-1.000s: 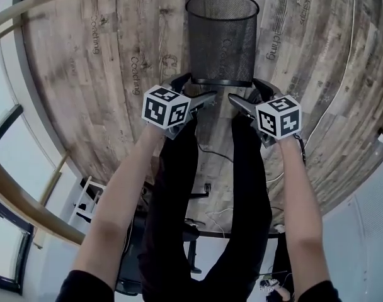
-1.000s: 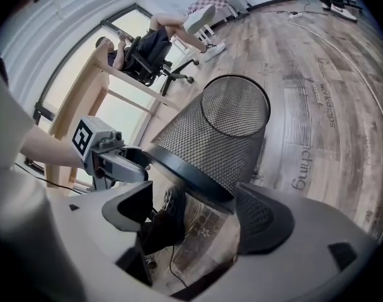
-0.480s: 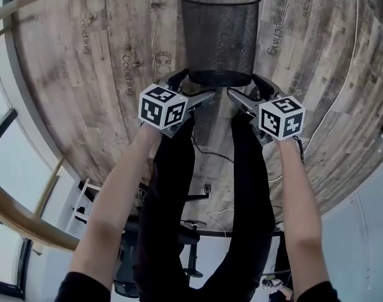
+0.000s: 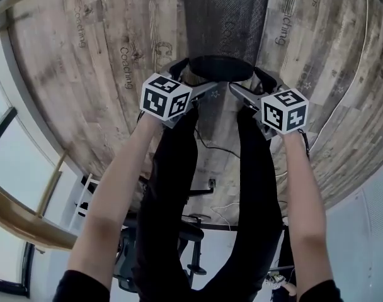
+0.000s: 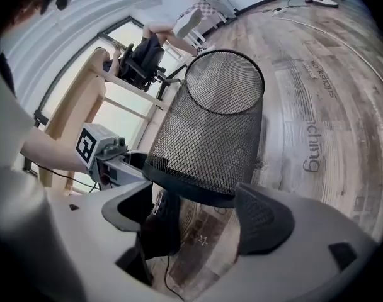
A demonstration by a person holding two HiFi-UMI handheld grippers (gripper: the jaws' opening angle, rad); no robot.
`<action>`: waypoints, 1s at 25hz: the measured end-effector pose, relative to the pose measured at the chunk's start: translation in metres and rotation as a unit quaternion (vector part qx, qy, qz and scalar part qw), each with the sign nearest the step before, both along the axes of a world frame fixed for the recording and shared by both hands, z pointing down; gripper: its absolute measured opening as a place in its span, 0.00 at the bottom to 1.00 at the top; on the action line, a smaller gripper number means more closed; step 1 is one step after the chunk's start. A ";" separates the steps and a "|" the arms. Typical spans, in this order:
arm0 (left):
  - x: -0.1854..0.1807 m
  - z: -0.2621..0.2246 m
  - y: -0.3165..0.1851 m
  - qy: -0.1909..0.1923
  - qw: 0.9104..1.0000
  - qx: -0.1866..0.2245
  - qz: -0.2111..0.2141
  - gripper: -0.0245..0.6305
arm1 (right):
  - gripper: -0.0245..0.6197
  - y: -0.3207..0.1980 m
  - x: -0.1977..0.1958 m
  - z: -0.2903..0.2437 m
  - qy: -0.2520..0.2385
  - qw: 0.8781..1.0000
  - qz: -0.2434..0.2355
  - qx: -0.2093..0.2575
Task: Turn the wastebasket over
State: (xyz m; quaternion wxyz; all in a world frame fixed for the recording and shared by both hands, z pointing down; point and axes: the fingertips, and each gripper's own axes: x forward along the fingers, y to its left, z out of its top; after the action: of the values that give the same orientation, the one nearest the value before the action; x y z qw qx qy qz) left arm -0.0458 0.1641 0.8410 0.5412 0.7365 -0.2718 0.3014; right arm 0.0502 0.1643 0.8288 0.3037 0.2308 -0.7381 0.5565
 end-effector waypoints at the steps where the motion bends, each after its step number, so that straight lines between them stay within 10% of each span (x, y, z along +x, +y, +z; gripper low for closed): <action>1: 0.001 0.002 0.001 -0.001 1.000 -0.001 0.007 0.74 | 0.64 0.001 0.001 0.002 0.002 1.000 -0.003 0.000; 18: 0.003 0.030 0.022 -0.004 0.995 -0.033 0.093 0.74 | 0.64 0.018 0.004 0.035 0.034 0.996 -0.086 -0.009; 25: 0.005 0.029 0.019 -0.011 0.998 -0.023 0.060 0.74 | 0.64 0.017 0.005 0.037 0.032 0.995 -0.089 -0.006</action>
State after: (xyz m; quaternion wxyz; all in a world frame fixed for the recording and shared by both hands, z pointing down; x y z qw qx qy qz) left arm -0.0412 0.1834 0.8705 0.5362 0.7354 -0.2255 0.3477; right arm 0.0551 0.1816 0.8661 0.3769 0.1799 -0.7424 0.5239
